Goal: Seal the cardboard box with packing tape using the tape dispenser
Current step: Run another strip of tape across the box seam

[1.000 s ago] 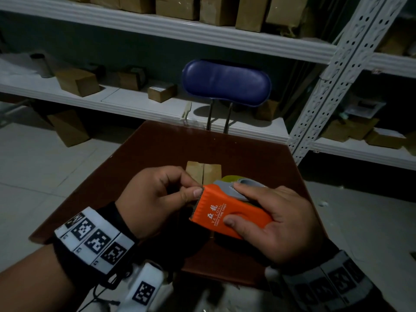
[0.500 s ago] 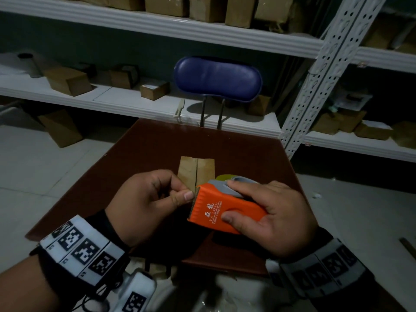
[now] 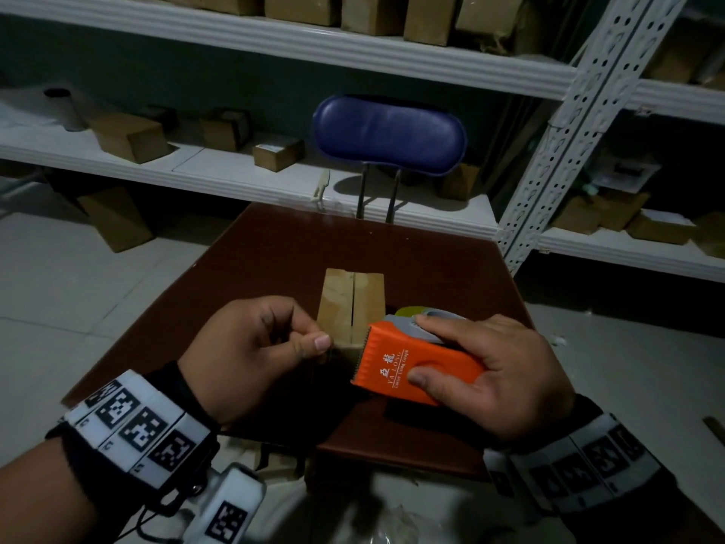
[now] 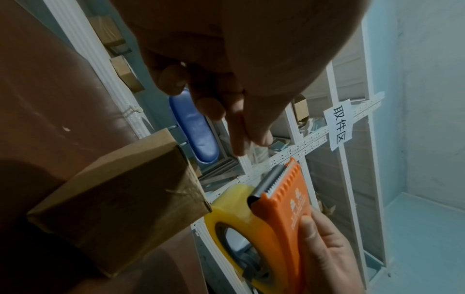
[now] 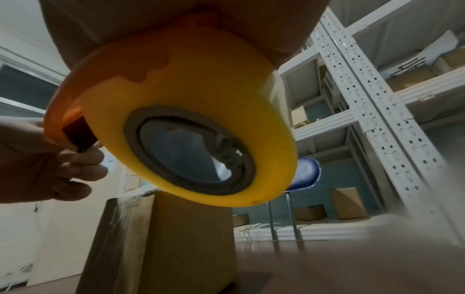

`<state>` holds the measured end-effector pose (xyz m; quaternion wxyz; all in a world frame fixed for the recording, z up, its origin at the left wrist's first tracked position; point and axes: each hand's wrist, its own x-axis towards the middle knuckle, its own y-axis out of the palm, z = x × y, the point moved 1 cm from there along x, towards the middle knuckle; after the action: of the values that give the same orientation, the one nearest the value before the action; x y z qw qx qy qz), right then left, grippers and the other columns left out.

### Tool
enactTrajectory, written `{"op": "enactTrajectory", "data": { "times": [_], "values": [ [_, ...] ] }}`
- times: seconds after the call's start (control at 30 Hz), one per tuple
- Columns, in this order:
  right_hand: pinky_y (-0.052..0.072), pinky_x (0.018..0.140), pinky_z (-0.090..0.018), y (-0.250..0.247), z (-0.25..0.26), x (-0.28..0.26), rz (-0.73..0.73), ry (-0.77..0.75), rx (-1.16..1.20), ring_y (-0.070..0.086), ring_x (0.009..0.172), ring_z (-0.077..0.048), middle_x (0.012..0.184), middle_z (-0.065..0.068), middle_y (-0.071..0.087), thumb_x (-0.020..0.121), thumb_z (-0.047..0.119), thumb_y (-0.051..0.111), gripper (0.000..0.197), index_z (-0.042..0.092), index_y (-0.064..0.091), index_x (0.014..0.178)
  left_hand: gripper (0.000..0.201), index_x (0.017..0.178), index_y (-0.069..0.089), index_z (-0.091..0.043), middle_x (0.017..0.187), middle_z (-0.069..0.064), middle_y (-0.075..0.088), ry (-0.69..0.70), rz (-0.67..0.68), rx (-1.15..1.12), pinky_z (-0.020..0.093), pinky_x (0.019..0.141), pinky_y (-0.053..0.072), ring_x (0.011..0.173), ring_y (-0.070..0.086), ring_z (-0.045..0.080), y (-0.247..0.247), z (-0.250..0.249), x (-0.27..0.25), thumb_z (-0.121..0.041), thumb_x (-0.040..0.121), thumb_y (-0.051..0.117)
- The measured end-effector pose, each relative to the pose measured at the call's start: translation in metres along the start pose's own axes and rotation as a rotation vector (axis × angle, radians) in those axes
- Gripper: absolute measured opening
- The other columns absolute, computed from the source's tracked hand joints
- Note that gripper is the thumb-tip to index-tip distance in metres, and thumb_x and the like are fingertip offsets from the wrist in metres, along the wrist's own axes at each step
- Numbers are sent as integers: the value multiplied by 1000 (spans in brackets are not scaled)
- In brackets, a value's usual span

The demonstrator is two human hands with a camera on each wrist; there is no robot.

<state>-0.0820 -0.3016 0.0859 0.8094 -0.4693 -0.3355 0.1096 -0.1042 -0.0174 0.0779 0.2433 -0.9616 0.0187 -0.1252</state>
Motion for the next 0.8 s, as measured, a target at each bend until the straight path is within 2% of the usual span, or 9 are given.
{"op": "enactTrajectory", "data": {
  "times": [0.13,0.3,0.5,0.63,0.7,0.8],
  "values": [
    [53,76,-26,-1,-4,-2,2,14,-11,64,89,-8,114,9,75,79,72,60,63,30,69,125,19,75,72,-23,76,-2,75,-15,1,-4,43,72,58,70,70,13,-2,0,-2,-42,73,71],
    [50,78,-26,-5,-8,-5,-12,9,-46,65,88,-8,113,7,75,79,70,62,62,29,69,125,23,76,72,-21,76,-2,75,-46,-3,-2,46,73,59,71,71,15,-5,2,-4,-43,71,70],
    [50,78,-27,-7,-10,-8,-12,6,-41,63,91,-9,116,7,74,79,70,60,64,27,68,126,18,74,72,-23,77,-2,75,-53,0,8,50,73,58,72,71,16,-4,2,-6,-41,74,71],
    [48,79,-26,-7,-12,-8,13,8,-50,65,89,-7,117,7,74,81,76,53,68,27,68,127,14,73,72,-23,76,-3,75,-65,5,37,45,71,59,70,70,14,-3,4,-6,-37,76,73],
    [46,78,-25,-6,-12,-8,13,10,-43,62,92,-7,116,6,75,82,78,49,70,27,69,125,12,72,72,-22,75,-2,75,-75,-1,39,41,70,59,68,70,14,-3,5,-6,-33,77,75],
    [45,78,-24,-5,-14,-8,13,28,-35,57,96,-9,116,7,74,81,80,47,71,28,70,124,14,72,72,-22,74,-2,74,-60,-3,33,41,69,58,68,70,15,-1,4,-6,-35,76,73]
  ]
}}
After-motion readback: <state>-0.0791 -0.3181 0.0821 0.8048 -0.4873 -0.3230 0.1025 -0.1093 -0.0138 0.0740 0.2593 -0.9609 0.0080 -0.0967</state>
